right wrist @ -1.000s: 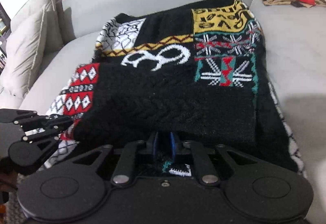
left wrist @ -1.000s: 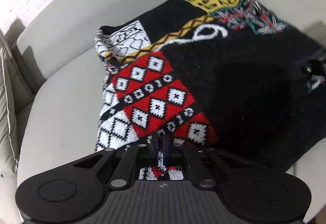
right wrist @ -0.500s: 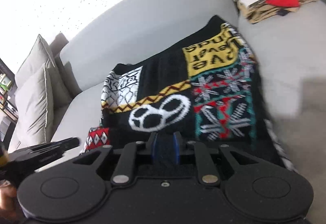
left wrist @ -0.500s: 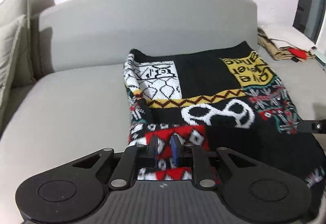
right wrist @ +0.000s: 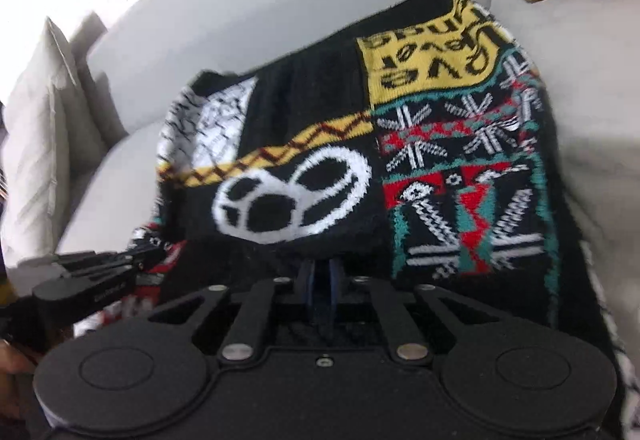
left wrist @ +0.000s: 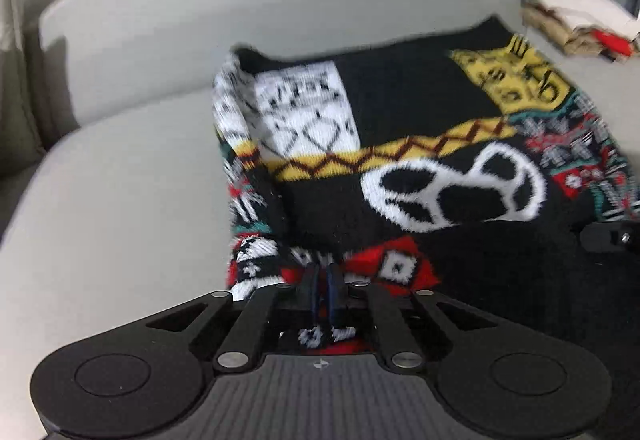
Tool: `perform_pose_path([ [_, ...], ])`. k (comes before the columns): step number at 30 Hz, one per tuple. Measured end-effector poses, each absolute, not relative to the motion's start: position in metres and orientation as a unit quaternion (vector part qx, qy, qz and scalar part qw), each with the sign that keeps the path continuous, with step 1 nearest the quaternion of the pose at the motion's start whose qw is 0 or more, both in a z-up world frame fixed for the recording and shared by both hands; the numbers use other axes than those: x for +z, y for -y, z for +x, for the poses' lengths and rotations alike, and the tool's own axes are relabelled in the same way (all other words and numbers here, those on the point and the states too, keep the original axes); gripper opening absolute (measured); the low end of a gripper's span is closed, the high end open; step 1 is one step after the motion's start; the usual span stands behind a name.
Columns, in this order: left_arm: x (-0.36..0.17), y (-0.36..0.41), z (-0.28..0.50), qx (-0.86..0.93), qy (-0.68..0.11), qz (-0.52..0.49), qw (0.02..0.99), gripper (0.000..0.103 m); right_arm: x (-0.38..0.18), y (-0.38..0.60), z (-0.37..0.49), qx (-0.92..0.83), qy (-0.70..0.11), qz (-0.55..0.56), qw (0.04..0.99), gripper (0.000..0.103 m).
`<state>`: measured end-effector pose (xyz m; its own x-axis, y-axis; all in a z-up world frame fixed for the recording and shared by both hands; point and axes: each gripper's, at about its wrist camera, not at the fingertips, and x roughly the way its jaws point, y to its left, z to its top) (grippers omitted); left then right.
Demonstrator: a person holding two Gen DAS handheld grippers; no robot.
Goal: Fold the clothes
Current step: 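Grasp the hem with the right gripper while the left gripper holds the folded side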
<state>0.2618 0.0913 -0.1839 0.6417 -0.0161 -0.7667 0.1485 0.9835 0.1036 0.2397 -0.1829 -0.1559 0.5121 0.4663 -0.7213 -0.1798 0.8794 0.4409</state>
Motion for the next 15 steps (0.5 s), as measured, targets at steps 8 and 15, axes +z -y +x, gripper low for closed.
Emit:
perform_pose_path([
  [8, -0.155, -0.129, 0.175, -0.026, -0.432, 0.056, 0.900, 0.014, -0.122, 0.217, 0.190, 0.191, -0.454, 0.149, 0.857, 0.015],
  [15, -0.197, -0.134, 0.179, -0.013, -0.478, 0.042, 0.877, 0.014, -0.165, 0.202, 0.184, 0.167, -0.478, 0.089, 0.858, 0.014],
])
